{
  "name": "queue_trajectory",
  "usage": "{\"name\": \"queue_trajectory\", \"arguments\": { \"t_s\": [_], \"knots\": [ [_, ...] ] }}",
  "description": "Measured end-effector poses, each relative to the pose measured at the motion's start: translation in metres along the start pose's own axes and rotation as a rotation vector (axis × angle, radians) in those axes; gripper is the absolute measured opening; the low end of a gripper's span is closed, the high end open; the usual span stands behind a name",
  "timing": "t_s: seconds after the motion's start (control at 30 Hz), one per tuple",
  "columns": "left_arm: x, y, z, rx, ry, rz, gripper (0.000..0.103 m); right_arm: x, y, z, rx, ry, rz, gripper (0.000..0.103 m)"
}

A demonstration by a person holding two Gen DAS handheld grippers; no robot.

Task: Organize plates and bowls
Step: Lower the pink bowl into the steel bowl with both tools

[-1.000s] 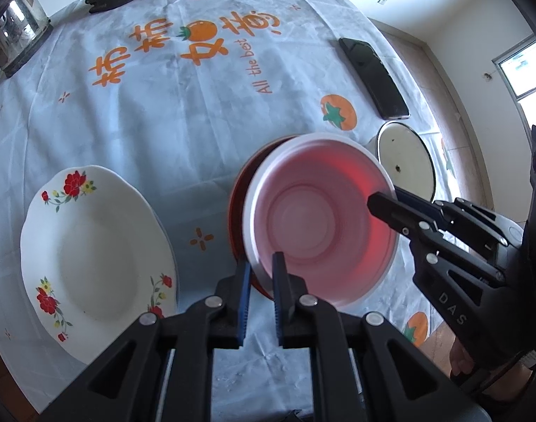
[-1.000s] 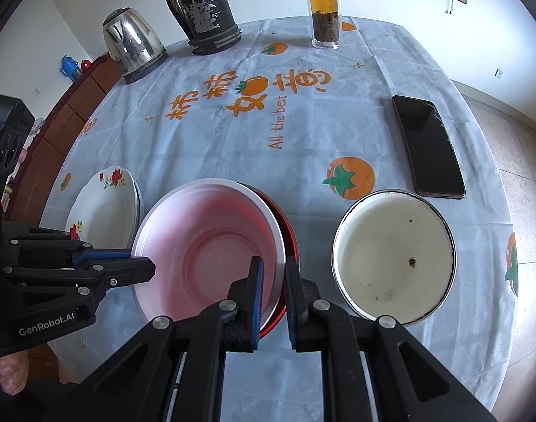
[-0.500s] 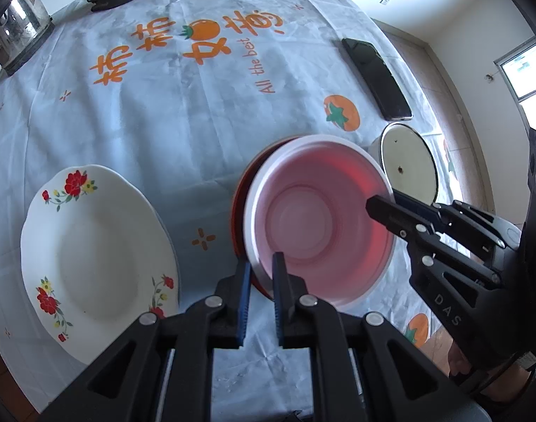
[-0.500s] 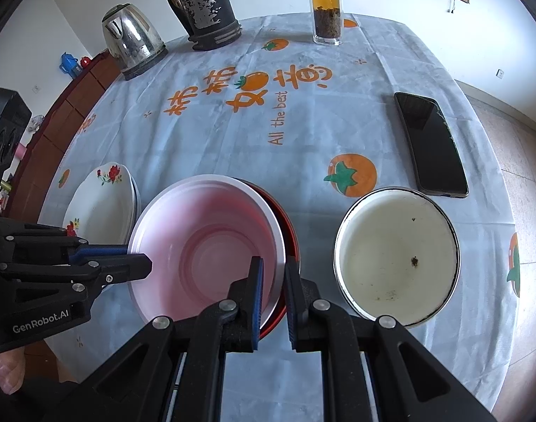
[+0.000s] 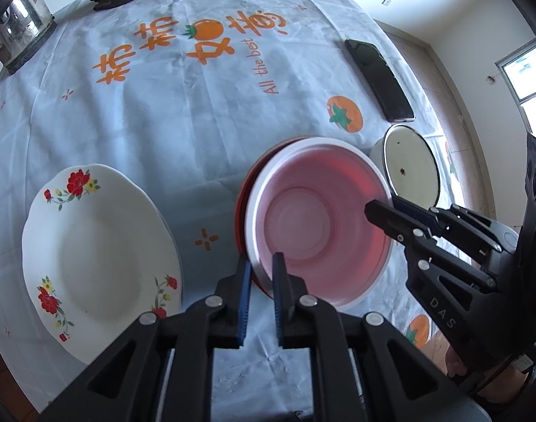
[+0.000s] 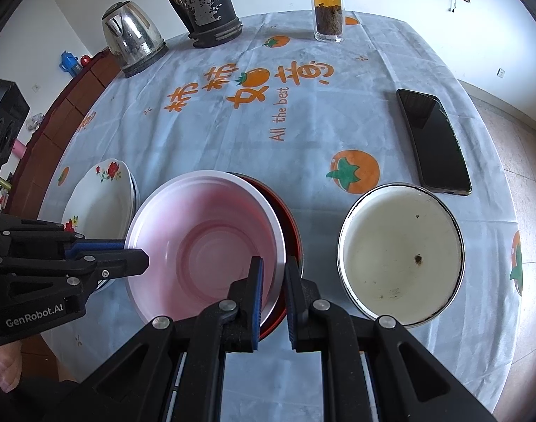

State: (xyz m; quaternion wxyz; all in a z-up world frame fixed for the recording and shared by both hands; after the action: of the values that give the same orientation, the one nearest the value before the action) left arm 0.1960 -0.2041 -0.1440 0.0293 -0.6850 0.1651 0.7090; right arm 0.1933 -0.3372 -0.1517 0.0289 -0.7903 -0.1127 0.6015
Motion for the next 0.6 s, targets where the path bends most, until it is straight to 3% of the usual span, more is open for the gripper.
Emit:
{"name": "queue_trajectory", "arguments": {
  "t_s": [0.6],
  "knots": [
    [-0.0007, -0.0013, -0.0001, -0.012, 0.0, 0.003, 0.009, 0.0041, -0.0007, 0.0011, -0.002, -0.004, -0.006, 0.013]
  ]
}}
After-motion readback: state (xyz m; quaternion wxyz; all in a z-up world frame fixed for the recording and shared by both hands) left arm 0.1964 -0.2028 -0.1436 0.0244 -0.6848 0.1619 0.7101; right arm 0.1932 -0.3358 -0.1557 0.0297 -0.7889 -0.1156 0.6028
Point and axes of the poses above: each gripper's, at about its wrist camera, not at the fingertips, and x roughly the way its jaws point, y to its right, z to its underside, the point moved 3 cm from there along x, roughly the way its jaws point, and after that the axes turned 7 degrees about -y, right-handed, at the moved point
